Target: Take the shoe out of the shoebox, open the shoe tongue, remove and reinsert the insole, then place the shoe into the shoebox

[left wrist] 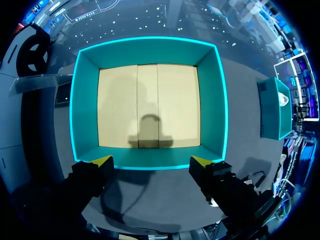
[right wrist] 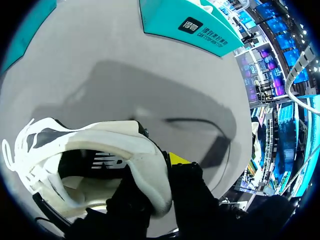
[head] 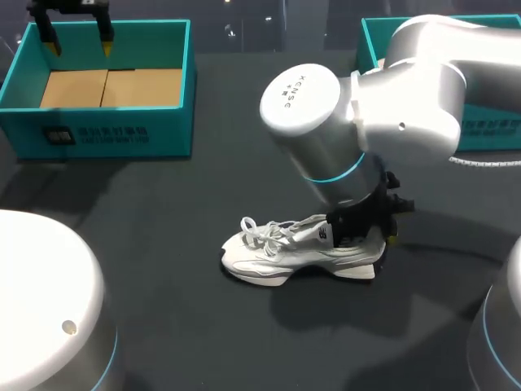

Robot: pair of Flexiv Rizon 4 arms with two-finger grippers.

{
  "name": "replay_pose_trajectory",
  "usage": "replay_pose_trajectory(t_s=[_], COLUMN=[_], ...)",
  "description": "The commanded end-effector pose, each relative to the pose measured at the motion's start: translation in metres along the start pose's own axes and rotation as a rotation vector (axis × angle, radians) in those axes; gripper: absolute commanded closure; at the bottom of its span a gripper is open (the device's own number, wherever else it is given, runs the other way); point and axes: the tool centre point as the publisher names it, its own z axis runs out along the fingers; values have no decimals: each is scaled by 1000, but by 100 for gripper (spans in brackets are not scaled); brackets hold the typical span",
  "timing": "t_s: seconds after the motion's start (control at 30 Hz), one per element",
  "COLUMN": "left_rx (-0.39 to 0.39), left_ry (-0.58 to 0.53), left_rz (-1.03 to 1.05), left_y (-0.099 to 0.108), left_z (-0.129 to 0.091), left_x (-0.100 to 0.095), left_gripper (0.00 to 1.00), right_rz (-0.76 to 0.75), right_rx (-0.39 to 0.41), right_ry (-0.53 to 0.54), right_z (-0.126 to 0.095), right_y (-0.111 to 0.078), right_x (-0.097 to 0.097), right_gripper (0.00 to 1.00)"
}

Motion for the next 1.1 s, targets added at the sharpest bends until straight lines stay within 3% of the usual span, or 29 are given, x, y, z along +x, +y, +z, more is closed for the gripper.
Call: replay_pose_trajectory(t_s=[0.03,0.73,0.8,0.9,0.93,1.0,1.1], left_rx=[1,1,1,1,1,1,1], left_ry=[1,1,1,1,1,1,1], left_rz=[0,0,0,0,0,0,0], left_y=[1,1,1,1,1,1,1], left_z=[0,0,0,0,0,0,0], left_x=[0,0,0,0,0,0,0], left_gripper=[0,0,0,0,0,0,0], right_rz=[-1,-55,-60,-68,-69,-73,-74], right_rx=[13,26,25,25,25,30,39], right_ry=[30,82,84,90,92,108,126], right_z=[7,25,25,25,24,22,19], right_y=[2,-1,-1,-1,-1,-1,0], right_x=[-3,5,5,5,5,3,-2], right_gripper=[100,100,89,62,53,22,0])
